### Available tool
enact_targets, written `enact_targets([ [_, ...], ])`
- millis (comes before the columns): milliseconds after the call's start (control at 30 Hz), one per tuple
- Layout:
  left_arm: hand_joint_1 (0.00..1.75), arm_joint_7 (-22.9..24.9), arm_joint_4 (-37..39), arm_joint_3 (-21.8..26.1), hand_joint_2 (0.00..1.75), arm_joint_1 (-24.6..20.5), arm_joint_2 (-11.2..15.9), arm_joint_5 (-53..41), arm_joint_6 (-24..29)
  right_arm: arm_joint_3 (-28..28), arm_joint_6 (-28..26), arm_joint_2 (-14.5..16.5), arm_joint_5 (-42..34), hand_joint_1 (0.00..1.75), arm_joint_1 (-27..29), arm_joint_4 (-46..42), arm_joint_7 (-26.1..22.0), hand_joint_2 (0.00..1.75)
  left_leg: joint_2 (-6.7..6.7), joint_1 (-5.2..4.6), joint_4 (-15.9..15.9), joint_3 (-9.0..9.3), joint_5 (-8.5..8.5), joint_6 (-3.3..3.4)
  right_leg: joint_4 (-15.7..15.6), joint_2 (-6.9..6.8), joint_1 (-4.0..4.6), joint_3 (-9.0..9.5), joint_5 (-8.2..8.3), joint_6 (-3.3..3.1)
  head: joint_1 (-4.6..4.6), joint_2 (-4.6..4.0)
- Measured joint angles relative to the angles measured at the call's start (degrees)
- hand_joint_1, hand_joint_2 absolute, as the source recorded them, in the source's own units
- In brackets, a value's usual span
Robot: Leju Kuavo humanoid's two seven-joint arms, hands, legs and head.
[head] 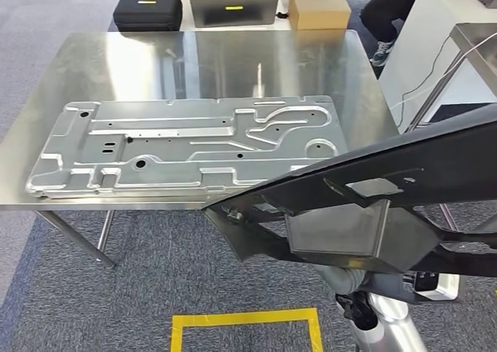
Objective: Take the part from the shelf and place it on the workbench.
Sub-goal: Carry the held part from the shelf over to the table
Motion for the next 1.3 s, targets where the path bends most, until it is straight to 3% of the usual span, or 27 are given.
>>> enact_targets([
  [67, 0.0, -0.01, -0.03, 0.02, 1.75, -0.09, 0.03, 0.0, -0.04, 0.22, -0.2, 0.02, -0.08, 1.75, -0.42, -0.05, 0.05, 1.75, 0.03, 0.1, 4.38, -2.19, -1.96, -0.59, -0.44, -0.32, -0.39, 0.87, -0.42, -0.47, -0.03, 0.01],
  [133, 0.0, -0.02, -0.03, 0.04, 1.75, -0.02, 0.05, -0.01, -0.04, 0.33, -0.29, 0.02, -0.19, 1.75, -0.72, -0.05, 0.06, 1.75, 0.03, 0.37, 12.05, -7.0, -4.22, -1.1, -0.49, -0.49, -0.47, 1.61, -1.1, -0.74, -0.04, 0.01],
  [167, 0.0, -0.02, -0.03, 0.05, 1.75, 0.08, 0.07, -0.01, -0.04, 0.36, -0.31, 0.02, -0.27, 1.75, -0.79, -0.05, 0.07, 1.75, 0.03, 0.5, 14.78, -9.11, -4.35, -1.28, -0.49, -0.49, -0.48, 2.04, -1.47, -0.76, -0.04, 0.01],
  [200, 0.0, -0.02, -0.03, 0.08, 1.75, 0.19, 0.09, -0.01, -0.03, 0.37, -0.31, 0.02, -0.38, 1.75, -0.86, -0.06, 0.07, 1.75, 0.03, 0.59, 15.53, -10.34, -3.23, -1.38, -0.49, -0.44, -0.52, 2.6, -1.88, -0.72, -0.05, 0.0],
  [233, 0.0, -0.02, -0.03, 0.1, 1.75, 0.27, 0.13, -0.02, -0.03, 0.37, -0.31, 0.02, -0.51, 1.75, -0.95, -0.08, 0.07, 1.75, 0.04, 0.65, 13.99, -10.48, -0.9, -1.41, -0.49, -0.38, -0.57, 3.3, -2.36, -0.61, -0.05, 0.0],
  [300, 0.0, -0.01, -0.03, 0.17, 1.75, 0.34, 0.19, -0.02, -0.03, 0.38, -0.31, 0.02, -0.78, 1.75, -1.3, -0.14, 0.07, 1.75, 0.03, 0.59, 7.58, -8.93, 4.49, -1.22, -0.53, -0.28, -0.64, 4.8, -3.45, -0.16, -0.05, 0.0],
  [333, 0.0, -0.01, -0.03, 0.23, 1.75, 0.33, 0.22, -0.01, -0.04, 0.4, -0.31, 0.02, -0.92, 1.75, -1.55, -0.15, 0.14, 1.75, 0.04, 0.45, 4.94, -8.05, 6.0, -0.98, -0.57, -0.2, -0.62, 5.28, -3.88, 0.18, -0.06, 0.01],
  [367, 0.0, 0.01, -0.03, 0.3, 1.75, 0.31, 0.24, -0.01, -0.05, 0.42, -0.32, 0.02, -1.03, 1.75, -1.82, -0.17, 0.23, 1.75, 0.04, 0.28, 3.29, -7.47, 6.29, -0.68, -0.63, -0.14, -0.59, 5.46, -4.18, 0.52, -0.08, 0.01],
  [433, 0.0, 0.02, -0.03, 0.4, 1.75, 0.29, 0.27, 0.0, -0.05, 0.45, -0.39, 0.02, -1.15, 1.75, -2.21, -0.21, 0.46, 1.75, 0.03, 0.02, 2.33, -7.03, 5.34, -0.07, -1.05, -0.08, -0.57, 5.52, -4.36, 1.24, -0.11, 0.01],
  [533, 0.0, 0.08, -0.03, 0.46, 1.75, 0.41, 0.33, 0.0, -0.03, 0.49, -0.51, 0.02, -1.24, 1.75, -2.89, -0.33, 0.67, 1.75, 0.07, 0.39, 1.05, -5.9, 4.93, 0.74, 0.07, -0.25, -0.64, 5.36, -5.4, 1.94, -0.08, 0.0],
  [567, 0.0, 0.12, -0.03, 0.48, 1.75, 0.38, 0.34, 0.0, -0.02, 0.5, -0.53, 0.02, -1.29, 1.75, -3.17, -0.37, 0.79, 1.75, 0.14, 0.49, 0.73, -5.38, 4.8, 1.06, 2.56, -0.28, -0.62, 4.14, -6.47, 2.01, -0.04, 0.0],
  [633, 0.0, 0.18, -0.03, 0.51, 1.75, 0.27, 0.34, 0.0, -0.04, 0.57, -0.62, 0.02, -1.36, 1.75, -3.47, -0.34, 1.17, 1.75, 0.23, 0.35, 0.59, -4.62, 4.24, 1.57, 10.25, -0.28, -0.55, -0.45, -8.94, 2.06, -0.03, 0.0],
  [667, 0.0, 0.18, -0.03, 0.51, 1.75, 0.25, 0.34, 0.0, -0.04, 0.65, -0.71, 0.02, -1.36, 1.75, -3.51, -0.28, 1.37, 1.75, 0.23, 0.28, 0.59, -4.23, 3.9, 1.69, 13.39, -0.28, -0.55, -2.73, -9.37, 2.08, -0.03, 0.0],
  [700, 0.0, 0.18, -0.03, 0.51, 1.75, 0.28, 0.34, 0.0, -0.05, 0.77, -0.84, 0.03, -1.36, 1.75, -3.55, -0.19, 1.56, 1.75, 0.2, 0.21, 0.59, -3.74, 3.51, 1.73, 14.76, -0.28, -0.53, -4.22, -8.63, 2.06, -0.03, 0.01],
  [733, 0.0, 0.18, -0.03, 0.52, 1.75, 0.33, 0.34, 0.0, -0.06, 0.91, -0.99, 0.05, -1.36, 1.75, -3.63, -0.11, 1.73, 1.75, 0.15, 0.18, 0.59, -3.12, 3.08, 1.7, 13.81, -0.28, -0.49, -4.64, -6.62, 1.98, -0.03, 0.01],
  [800, 0.0, 0.18, -0.03, 0.53, 1.75, 0.4, 0.34, 0.0, -0.06, 1.23, -1.25, 0.1, -1.36, 1.75, -3.87, 0.02, 2.02, 1.75, 0.04, 0.19, 0.55, -1.75, 2.12, 1.53, 7.59, -0.28, -0.28, -3.2, -1.16, 1.49, -0.04, 0.01],
  [833, 0.0, 0.18, -0.03, 0.54, 1.75, 0.34, 0.34, 0.0, -0.06, 1.39, -1.31, 0.15, -1.35, 1.75, -4.01, 0.06, 2.14, 1.75, -0.01, 0.15, 0.57, -1.32, 1.71, 1.32, 4.71, -0.29, -0.05, -2.38, 0.78, 1.17, -0.07, 0.01],
  [867, 0.0, 0.19, -0.03, 0.55, 1.75, 0.27, 0.35, 0.0, -0.05, 1.56, -1.37, 0.22, -1.34, 1.75, -4.17, 0.09, 2.26, 1.75, -0.02, 0.16, 0.57, -1.17, 1.44, 1.07, 2.7, -0.3, 0.18, -1.76, 1.53, 0.82, -0.05, 0.01],
  [933, 0.0, 0.2, -0.03, 0.56, 1.75, 0.15, 0.36, -0.01, -0.05, 1.89, -1.51, 0.45, -1.31, 1.75, -4.5, 0.11, 2.43, 1.75, 0.05, 0.17, 0.4, -1.34, 1.27, 0.52, 1.39, -0.25, 0.54, -1.44, 0.99, 0.32, 0.01, 0.01],
  [1033, 0.0, 0.17, -0.06, 0.56, 1.75, -0.01, 0.47, -0.02, -0.04, 2.25, -1.86, 0.97, -1.34, 1.75, -5.02, 0.08, 2.65, 1.75, 0.15, 0.14, 0.98, -1.36, 0.44, -0.32, 0.07, -0.35, -0.04, -0.38, 0.4, -0.34, -0.04, 0.02],
  [1100, 0.0, 0.14, -0.07, 0.56, 1.75, -0.08, 0.52, -0.03, -0.04, 2.69, -2.16, 1.26, -1.46, 1.75, -5.48, 0.07, 2.81, 1.75, 0.16, 0.28, 6.07, -3.98, -1.73, -0.93, -0.37, -0.59, -0.34, 0.48, 0.07, -0.78, -0.18, 0.01],
  [1167, 0.0, 0.13, -0.07, 0.56, 1.75, -0.01, 0.53, -0.05, -0.04, 3.15, -2.36, 1.39, -1.6, 1.75, -5.7, 0.1, 2.9, 1.75, 0.16, 0.55, 13.15, -8.5, -3.71, -1.44, -0.38, -0.68, -0.37, 0.98, -0.42, -0.97, -0.21, 0.01],
  [1200, 0.0, 0.14, -0.07, 0.56, 1.75, 0.08, 0.54, -0.06, -0.04, 3.29, -2.4, 1.4, -1.66, 1.75, -5.69, 0.11, 2.93, 1.75, 0.16, 0.64, 14.86, -10.01, -3.34, -1.59, -0.38, -0.66, -0.39, 1.31, -0.69, -0.96, -0.21, 0.01],
  [1233, 0.0, 0.14, -0.07, 0.56, 1.75, 0.17, 0.54, -0.08, -0.01, 3.39, -2.42, 1.41, -1.72, 1.75, -5.67, 0.12, 2.95, 1.75, 0.17, 0.7, 14.51, -10.52, -1.81, -1.66, -0.38, -0.6, -0.4, 1.75, -1.0, -0.91, -0.21, 0.02],
  [1300, 0.0, 0.14, -0.07, 0.56, 1.75, 0.28, 0.56, -0.13, 0.07, 3.47, -2.48, 1.42, -1.81, 1.75, -5.65, 0.12, 2.95, 1.75, 0.16, 0.76, 8.64, -8.85, 3.31, -1.55, -0.41, -0.51, -0.46, 2.88, -1.76, -0.63, -0.2, 0.01],
])
